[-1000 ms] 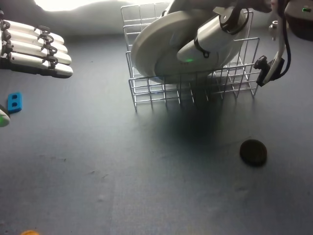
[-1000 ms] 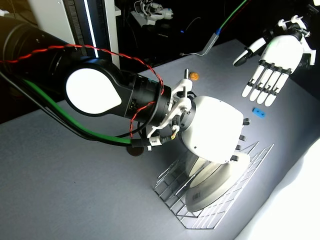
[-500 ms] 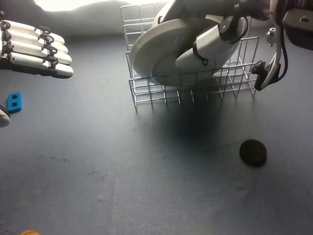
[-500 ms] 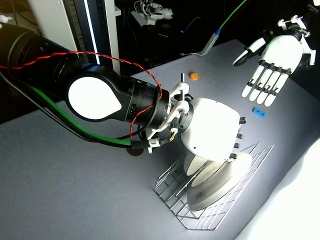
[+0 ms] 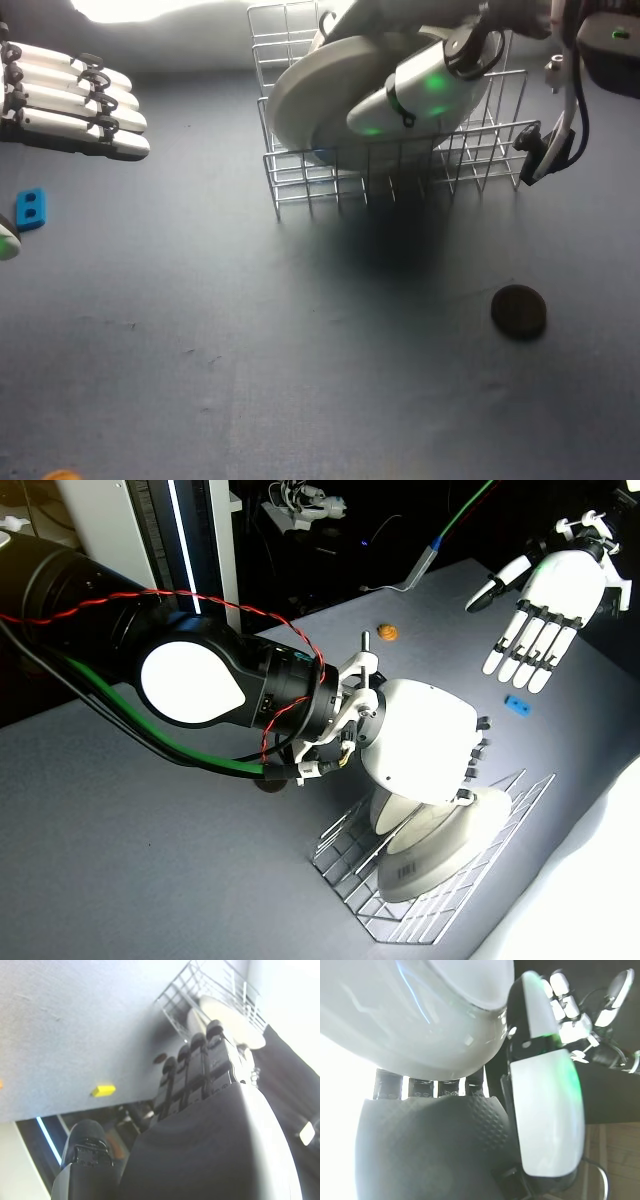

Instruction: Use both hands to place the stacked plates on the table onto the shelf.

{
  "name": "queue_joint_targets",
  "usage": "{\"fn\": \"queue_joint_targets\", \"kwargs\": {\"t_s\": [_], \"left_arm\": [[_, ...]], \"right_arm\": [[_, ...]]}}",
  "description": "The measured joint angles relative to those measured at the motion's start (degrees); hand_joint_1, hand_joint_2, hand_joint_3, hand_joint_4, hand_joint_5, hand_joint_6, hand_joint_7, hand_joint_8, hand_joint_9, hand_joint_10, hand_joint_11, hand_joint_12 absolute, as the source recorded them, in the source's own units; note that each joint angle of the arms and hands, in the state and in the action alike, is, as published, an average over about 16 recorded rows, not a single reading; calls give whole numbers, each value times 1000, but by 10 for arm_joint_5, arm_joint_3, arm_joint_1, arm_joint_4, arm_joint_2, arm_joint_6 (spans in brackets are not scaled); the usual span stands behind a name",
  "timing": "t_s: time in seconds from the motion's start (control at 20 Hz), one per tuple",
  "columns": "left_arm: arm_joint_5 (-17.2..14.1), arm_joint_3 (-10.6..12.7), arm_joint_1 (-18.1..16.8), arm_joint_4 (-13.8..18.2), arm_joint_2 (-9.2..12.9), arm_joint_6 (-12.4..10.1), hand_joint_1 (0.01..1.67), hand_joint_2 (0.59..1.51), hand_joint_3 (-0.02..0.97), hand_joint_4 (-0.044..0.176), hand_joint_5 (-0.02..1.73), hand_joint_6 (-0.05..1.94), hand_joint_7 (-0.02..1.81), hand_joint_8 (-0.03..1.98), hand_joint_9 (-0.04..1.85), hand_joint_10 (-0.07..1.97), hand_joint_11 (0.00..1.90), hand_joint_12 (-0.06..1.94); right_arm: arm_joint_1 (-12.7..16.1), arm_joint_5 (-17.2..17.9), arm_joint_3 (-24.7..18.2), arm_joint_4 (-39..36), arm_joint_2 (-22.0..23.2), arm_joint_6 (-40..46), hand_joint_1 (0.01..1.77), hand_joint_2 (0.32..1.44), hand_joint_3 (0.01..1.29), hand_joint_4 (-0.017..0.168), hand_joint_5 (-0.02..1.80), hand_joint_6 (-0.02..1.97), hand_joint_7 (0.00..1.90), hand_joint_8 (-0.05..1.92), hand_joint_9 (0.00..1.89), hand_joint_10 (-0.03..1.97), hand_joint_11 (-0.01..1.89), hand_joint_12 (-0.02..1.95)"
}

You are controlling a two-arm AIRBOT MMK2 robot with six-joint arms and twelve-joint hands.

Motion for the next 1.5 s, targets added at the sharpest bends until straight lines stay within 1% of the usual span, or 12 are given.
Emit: {"fn": "queue_joint_targets", "kwargs": {"t_s": [0.25, 0.35, 0.6, 0.85, 1.2, 1.5], "left_arm": [[0, 0, 0, 0, 0, 0, 13, 1152, 3, 8, 21, 4, 20, -5, 17, 18, 19, -1], [0, 0, 0, 0, 0, 0, 14, 1151, 3, 8, 21, 4, 20, -5, 17, 18, 19, 0], [0, -1, 0, 1, 0, 0, 14, 1152, 3, 8, 21, 4, 20, -6, 17, 18, 18, 0], [-2, -3, -2, 2, 0, 0, 14, 1151, 3, 7, 21, 4, 20, -6, 16, 18, 18, 0], [-7, -9, -8, 9, 1, 2, 15, 1152, 3, 6, 21, 4, 20, -6, 14, 18, 18, 0], [-14, -30, -13, 17, 9, 6, 15, 1155, 3, 6, 25, 4, 23, -5, 16, 18, 17, 0]], "right_arm": [[2, -8, 1, 4, 1, 1, 1042, 1050, 10, -8, 688, 179, 810, 9, 813, 14, 391, 1396], [5, -11, 0, 5, 3, 1, 1023, 1051, 11, -7, 670, 105, 776, 7, 778, 14, 347, 1416], [15, -10, -5, 5, 11, 0, 990, 1059, 11, -5, 629, 79, 712, 7, 712, 14, 238, 1430], [30, -8, -23, 4, 27, -8, 955, 1068, 11, -4, 598, 58, 669, 7, 668, 14, 161, 1414], [51, 0, -73, 3, 72, -30, 926, 1071, 11, -3, 573, 47, 631, 7, 627, 14, 68, 1398], [53, 9, -139, 3, 133, -58, 932, 1062, 11, -3, 597, 46, 654, 8, 633, 16, 54, 1383]]}}
